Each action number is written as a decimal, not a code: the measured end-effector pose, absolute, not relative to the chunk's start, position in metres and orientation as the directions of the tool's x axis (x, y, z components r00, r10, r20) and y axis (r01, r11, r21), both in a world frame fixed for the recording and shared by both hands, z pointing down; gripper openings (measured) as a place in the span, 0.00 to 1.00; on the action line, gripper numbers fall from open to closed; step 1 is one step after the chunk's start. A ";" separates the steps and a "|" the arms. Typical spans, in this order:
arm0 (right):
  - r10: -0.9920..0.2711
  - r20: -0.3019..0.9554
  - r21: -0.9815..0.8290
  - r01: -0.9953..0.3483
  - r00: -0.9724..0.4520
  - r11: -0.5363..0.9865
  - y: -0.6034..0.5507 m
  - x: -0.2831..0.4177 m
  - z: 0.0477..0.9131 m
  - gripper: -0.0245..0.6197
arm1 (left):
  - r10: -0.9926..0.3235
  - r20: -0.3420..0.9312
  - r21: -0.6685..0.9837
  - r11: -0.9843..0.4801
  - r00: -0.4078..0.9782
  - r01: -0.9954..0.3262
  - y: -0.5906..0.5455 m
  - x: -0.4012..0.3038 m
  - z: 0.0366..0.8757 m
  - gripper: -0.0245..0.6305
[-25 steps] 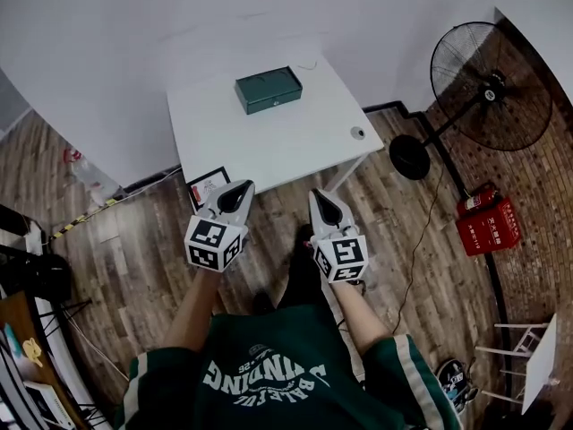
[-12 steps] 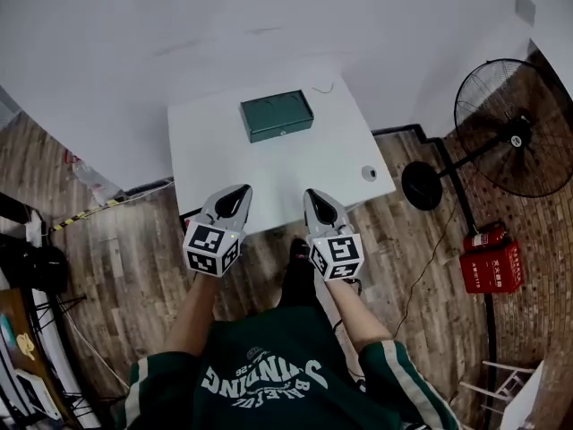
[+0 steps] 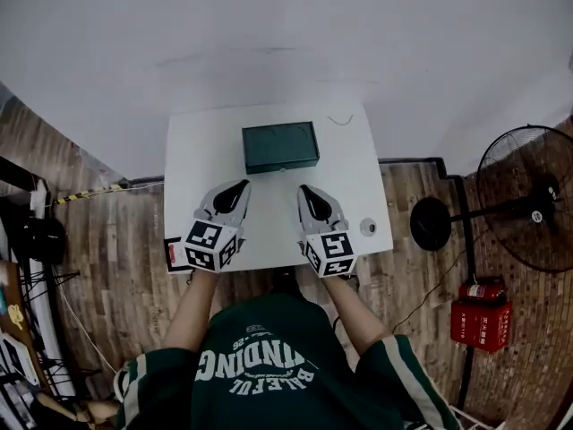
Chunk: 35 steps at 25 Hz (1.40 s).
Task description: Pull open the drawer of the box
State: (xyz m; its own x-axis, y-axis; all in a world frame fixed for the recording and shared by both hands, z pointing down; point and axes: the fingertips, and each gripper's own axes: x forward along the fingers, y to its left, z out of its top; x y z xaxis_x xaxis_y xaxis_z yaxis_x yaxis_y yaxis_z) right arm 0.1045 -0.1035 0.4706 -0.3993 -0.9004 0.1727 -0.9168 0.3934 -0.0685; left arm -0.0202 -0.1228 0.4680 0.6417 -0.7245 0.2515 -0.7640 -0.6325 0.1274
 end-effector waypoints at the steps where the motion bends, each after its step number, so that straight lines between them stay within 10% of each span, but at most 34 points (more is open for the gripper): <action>1: -0.893 0.179 -0.071 -0.910 -0.413 0.407 -0.115 0.109 0.471 0.04 | -0.733 0.251 0.128 -0.622 0.632 -0.772 -0.132 -0.015 0.468 0.12; 30: -0.767 0.453 -0.215 -0.891 -0.454 0.401 -0.192 0.107 0.624 0.04 | -0.691 0.412 0.253 -0.540 0.595 -0.803 -0.200 -0.006 0.557 0.12; 35: -0.725 0.533 -0.266 -0.900 -0.437 0.347 -0.202 0.097 0.666 0.18 | -0.678 0.437 0.262 -0.532 0.591 -0.805 -0.191 -0.018 0.567 0.12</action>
